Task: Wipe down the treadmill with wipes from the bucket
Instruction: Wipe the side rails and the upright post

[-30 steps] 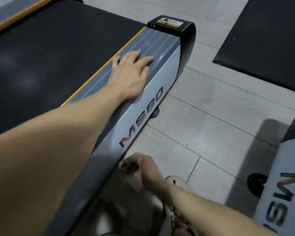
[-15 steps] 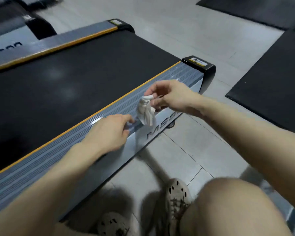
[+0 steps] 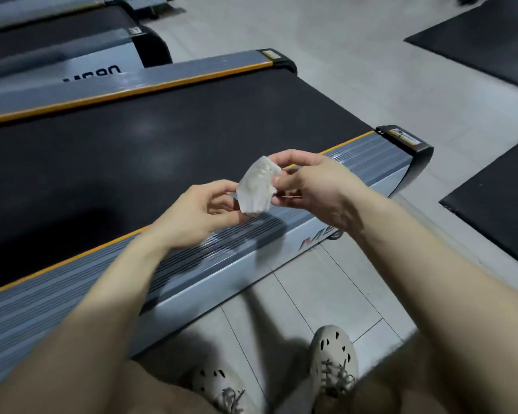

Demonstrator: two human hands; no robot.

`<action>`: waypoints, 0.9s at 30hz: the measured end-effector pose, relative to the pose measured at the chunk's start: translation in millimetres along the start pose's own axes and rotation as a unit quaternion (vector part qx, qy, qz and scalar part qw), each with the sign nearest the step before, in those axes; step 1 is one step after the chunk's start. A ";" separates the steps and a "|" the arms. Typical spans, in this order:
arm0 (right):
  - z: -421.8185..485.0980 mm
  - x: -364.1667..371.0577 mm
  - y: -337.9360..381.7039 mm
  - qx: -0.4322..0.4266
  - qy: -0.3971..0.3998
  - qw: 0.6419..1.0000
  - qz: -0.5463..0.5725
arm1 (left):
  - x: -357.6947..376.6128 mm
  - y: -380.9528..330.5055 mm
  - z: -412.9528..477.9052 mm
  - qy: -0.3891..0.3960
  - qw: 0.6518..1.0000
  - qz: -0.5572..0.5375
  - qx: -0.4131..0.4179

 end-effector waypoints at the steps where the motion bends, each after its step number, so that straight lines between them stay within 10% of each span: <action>1: 2.6 5.3 -3.0 0.009 -0.001 1.000 -0.001 | -5.2 0.2 0.6 -0.006 1.000 -0.003 0.001; 9: 26.5 16.9 -21.0 0.052 -0.006 0.998 -0.026 | -19.1 -0.1 3.5 -0.032 0.999 0.025 0.019; 27: 28.2 34.7 -7.8 -0.174 -0.006 0.955 -0.239 | -29.2 -10.4 -0.9 -0.100 0.993 0.052 -0.033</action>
Point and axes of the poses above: each hand's wrist, its own z-axis towards the middle knuckle, its own x-axis out of the palm, y = z × x, the point moved 7 cm from there along z, towards the middle knuckle, and after that the axes turned 10 degrees about -y, right-handed, at the moved point
